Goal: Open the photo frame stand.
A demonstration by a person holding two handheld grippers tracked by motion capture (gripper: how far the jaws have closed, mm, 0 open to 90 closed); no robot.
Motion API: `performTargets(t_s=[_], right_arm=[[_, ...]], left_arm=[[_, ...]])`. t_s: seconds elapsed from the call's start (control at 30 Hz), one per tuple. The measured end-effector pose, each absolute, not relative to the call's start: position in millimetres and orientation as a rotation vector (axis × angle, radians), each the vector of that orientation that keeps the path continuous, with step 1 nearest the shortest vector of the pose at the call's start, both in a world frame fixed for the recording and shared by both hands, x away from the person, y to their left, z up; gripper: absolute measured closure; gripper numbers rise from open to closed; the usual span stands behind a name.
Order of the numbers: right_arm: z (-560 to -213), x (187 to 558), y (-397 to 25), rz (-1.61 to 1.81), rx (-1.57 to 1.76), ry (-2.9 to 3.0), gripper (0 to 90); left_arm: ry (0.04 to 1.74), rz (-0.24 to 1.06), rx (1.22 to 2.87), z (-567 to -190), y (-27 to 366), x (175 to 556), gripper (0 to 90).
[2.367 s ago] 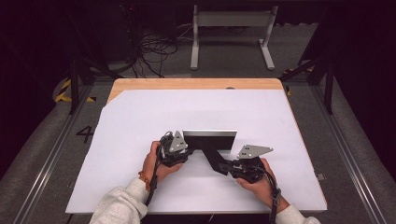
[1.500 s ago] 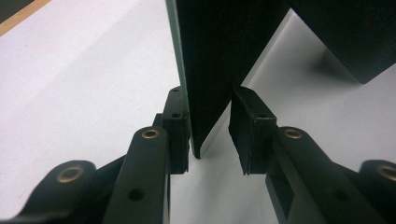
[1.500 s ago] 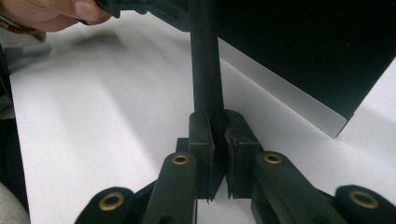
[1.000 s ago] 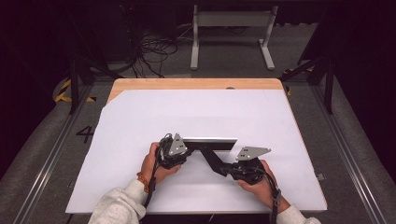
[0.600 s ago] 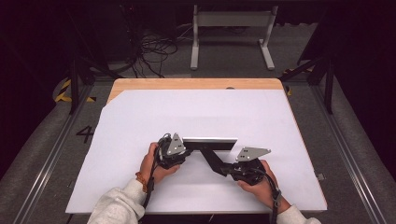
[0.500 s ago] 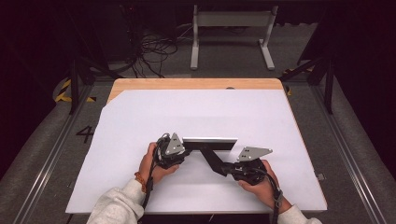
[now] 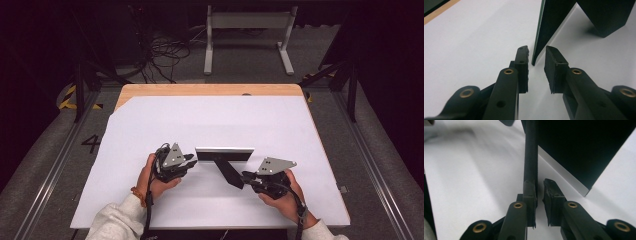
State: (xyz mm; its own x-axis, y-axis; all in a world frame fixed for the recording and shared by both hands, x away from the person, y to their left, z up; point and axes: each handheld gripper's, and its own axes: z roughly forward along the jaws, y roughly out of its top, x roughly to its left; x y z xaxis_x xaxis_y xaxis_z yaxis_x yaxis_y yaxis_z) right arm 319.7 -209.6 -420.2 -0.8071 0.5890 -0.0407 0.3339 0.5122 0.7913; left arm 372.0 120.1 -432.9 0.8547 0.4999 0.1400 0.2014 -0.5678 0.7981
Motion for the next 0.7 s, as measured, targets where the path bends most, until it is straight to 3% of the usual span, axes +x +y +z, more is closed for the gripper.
performTargets(t_s=[0.4, 0.7], right_arm=[[-415, 320, -216, 1.163, 0.754, 2.402, 74.7], [-413, 325, -226, 1.160, 0.795, 2.361, 74.4]], left_arm=[[0.499, 0.434, 2.201, -436, 145, 357, 70.2], [0.465, 0.425, 2.221, -436, 142, 351, 70.6]])
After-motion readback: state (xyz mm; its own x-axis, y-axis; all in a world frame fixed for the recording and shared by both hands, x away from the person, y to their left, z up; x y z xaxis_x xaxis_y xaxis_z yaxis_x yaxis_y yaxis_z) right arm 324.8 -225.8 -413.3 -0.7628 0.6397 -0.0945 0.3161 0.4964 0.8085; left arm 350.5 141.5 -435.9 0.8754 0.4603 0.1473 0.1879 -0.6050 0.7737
